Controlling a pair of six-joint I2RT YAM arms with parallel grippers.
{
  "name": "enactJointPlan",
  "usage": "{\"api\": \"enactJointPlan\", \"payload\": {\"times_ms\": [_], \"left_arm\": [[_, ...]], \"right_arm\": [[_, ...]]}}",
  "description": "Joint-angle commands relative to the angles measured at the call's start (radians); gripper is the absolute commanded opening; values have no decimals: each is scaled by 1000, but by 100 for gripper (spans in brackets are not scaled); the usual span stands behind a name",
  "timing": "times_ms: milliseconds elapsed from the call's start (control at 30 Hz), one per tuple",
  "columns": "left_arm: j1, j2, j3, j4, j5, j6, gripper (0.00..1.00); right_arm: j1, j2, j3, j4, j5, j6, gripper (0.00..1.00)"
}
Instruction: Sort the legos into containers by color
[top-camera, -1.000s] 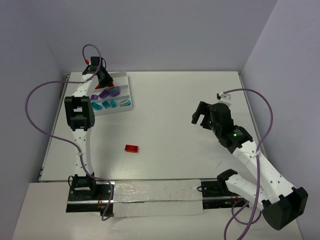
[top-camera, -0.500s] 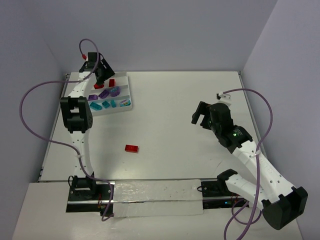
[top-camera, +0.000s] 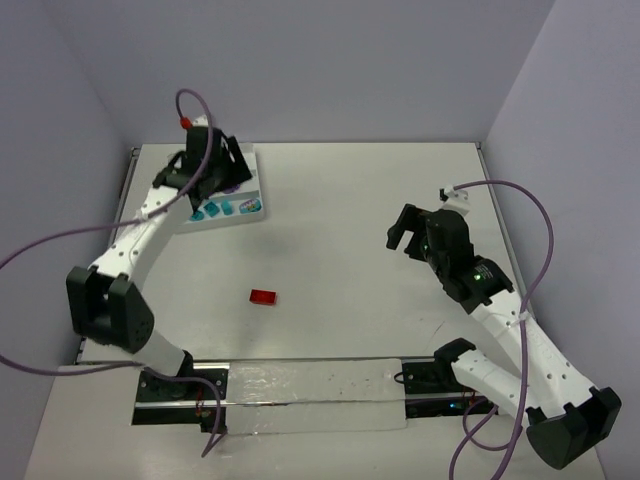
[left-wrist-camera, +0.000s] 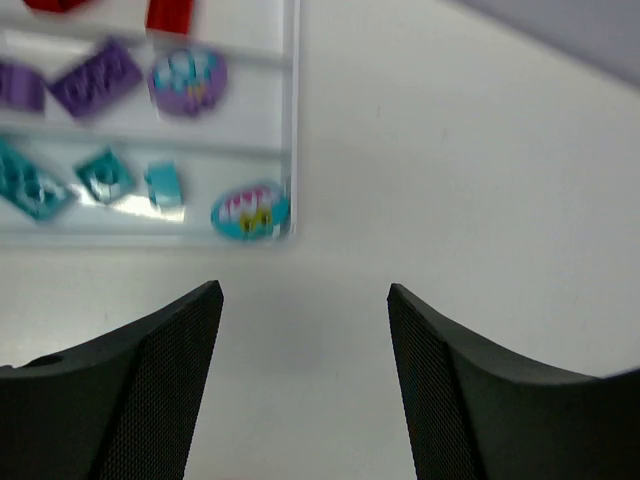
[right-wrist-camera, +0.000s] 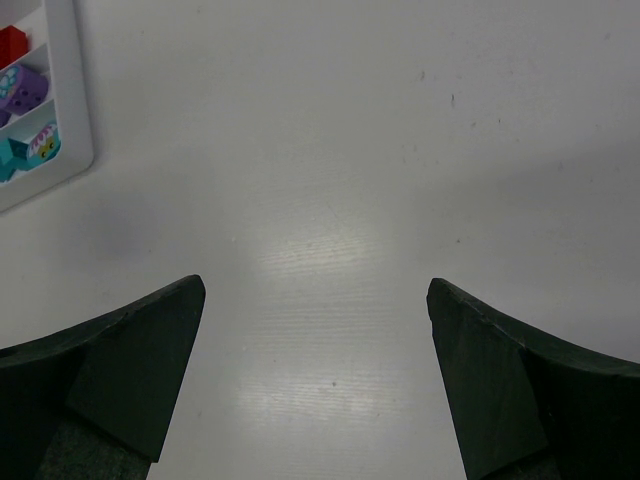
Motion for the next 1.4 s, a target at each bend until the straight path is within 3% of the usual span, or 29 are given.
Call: {"api": "enactJointPlan", "payload": {"times_ms": [0, 67, 300, 500, 633, 800, 1367], "left_arm": [[-89, -130, -244, -61, -79, -79, 75], [-167, -197, -319, -112, -104, -184, 74], [-366, -268, -459, -342, -173, -771, 77], [-438, -238, -482, -377, -150, -1011, 87], [-467, -148, -470, -372, -134, -1053, 89], [-471, -42, -443, -360, -132, -1091, 83], [-469, 71, -450, -268, -155, -1130, 69]], "right_arm": [[9, -30, 24, -13, 9, 2, 100], [9, -32, 23, -13, 7, 2, 100], [12, -29, 31, -11, 1, 7, 100], [15, -37, 37, -18, -1, 2, 100], [15, -50, 34, -23, 1, 4, 100], [17, -59, 25, -31, 0, 7, 100], [17, -67, 20, -37, 5, 4, 100]]}}
